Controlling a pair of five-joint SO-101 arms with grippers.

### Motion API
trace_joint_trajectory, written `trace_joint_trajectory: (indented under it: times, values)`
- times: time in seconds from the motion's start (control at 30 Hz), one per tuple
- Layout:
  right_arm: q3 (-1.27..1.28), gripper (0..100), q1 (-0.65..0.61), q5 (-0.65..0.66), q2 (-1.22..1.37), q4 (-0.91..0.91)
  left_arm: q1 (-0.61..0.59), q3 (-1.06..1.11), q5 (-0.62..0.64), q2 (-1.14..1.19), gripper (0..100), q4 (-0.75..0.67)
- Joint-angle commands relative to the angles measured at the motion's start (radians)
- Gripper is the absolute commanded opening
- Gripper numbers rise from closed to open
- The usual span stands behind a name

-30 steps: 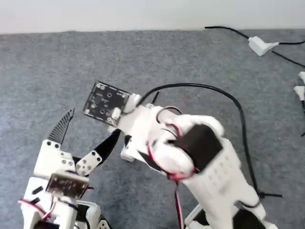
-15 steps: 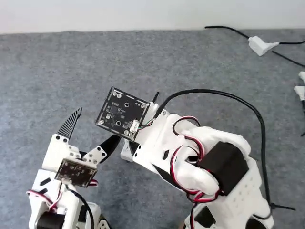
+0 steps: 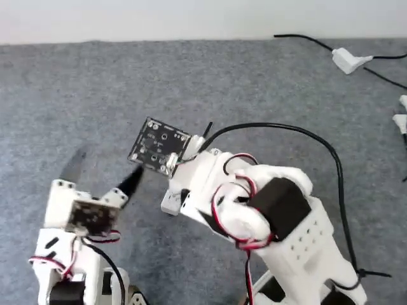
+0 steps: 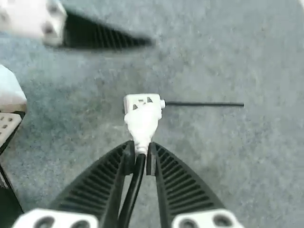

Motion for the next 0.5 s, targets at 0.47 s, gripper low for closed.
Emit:
trace_joint_trajectory:
  times: [0.47]
  values:
    - [0.017,0.8,0.019,0.152,0.326,0.015,-0.477,-0.012,0.055,-0.015,37,0.048]
